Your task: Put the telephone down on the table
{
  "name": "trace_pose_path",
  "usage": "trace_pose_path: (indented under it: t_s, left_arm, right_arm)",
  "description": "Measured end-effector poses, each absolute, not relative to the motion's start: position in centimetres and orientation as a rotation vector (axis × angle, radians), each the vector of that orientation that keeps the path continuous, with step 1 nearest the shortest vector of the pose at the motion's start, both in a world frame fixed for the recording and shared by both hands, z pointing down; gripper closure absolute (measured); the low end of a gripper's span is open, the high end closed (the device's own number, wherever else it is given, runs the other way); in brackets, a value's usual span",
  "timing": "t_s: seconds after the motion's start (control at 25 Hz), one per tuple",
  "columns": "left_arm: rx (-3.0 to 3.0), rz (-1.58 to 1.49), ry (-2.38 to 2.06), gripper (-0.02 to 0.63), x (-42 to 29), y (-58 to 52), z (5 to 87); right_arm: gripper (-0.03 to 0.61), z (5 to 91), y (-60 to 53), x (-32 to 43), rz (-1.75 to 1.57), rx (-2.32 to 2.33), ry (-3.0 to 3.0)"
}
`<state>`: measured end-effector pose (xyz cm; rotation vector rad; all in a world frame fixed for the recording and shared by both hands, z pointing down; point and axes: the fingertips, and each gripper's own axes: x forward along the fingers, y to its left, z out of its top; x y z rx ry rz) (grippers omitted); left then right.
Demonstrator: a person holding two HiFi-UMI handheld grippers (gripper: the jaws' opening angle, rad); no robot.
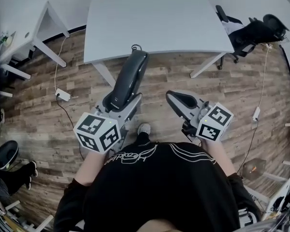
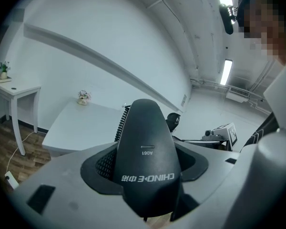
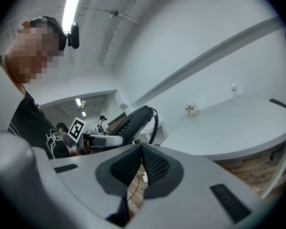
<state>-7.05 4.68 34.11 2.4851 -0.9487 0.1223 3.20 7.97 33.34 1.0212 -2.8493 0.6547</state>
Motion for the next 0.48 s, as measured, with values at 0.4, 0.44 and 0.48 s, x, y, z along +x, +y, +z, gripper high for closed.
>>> trace_pose_path:
  t_s: [0.4, 0.44, 0.48]
  left_arm:
    - [2.481, 0.086, -1.034, 0.328, -11.6, -2.8, 33.5]
    - [2.476, 0.086, -1.040, 0.328, -11.6, -3.1, 33.6]
    - [2.472, 0.086, -1.047, 0.328, -11.7, -3.4, 33.6]
  right_arm:
    - [0.541, 32.3, 0.2, -0.9, 0.607, 0.967, -2.893]
    - [0.540, 32.2, -0.1, -1.0, 0.613, 0.958, -2.900]
    - [0.541, 32.2, -0.4, -1.0, 0.614, 0.950, -2.905]
